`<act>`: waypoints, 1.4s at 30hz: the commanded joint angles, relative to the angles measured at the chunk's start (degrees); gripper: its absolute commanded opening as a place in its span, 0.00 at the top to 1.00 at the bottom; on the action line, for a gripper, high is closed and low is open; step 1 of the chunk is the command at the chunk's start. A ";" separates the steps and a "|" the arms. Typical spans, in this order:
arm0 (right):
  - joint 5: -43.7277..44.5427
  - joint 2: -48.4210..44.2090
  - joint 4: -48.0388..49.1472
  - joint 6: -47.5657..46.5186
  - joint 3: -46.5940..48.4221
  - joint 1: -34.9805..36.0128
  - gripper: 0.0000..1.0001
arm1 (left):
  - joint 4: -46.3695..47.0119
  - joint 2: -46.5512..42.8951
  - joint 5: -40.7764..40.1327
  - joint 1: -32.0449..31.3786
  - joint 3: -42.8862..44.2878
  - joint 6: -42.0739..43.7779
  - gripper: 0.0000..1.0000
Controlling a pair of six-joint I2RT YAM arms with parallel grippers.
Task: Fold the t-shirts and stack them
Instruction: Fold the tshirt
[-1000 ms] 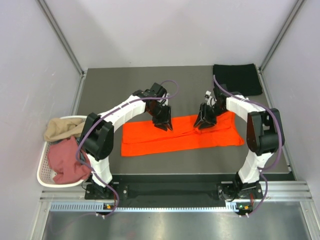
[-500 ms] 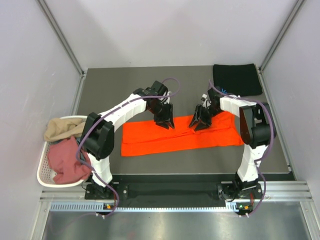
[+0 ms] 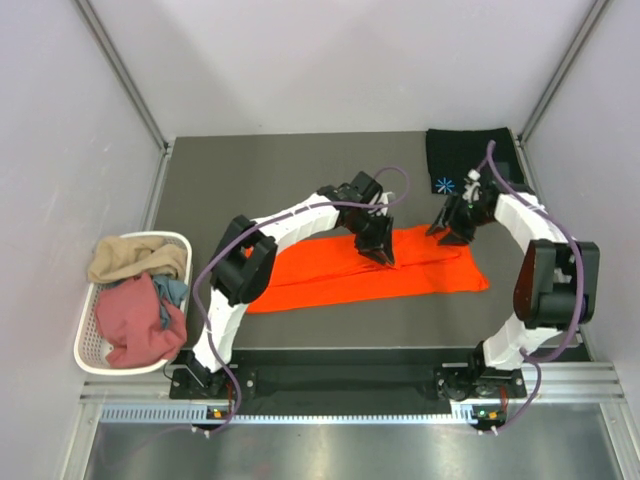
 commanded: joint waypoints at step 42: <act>6.32 4.01 9.28 1.11 -8.76 -10.70 0.69 | 0.18 14.68 4.83 0.42 10.48 -5.93 0.68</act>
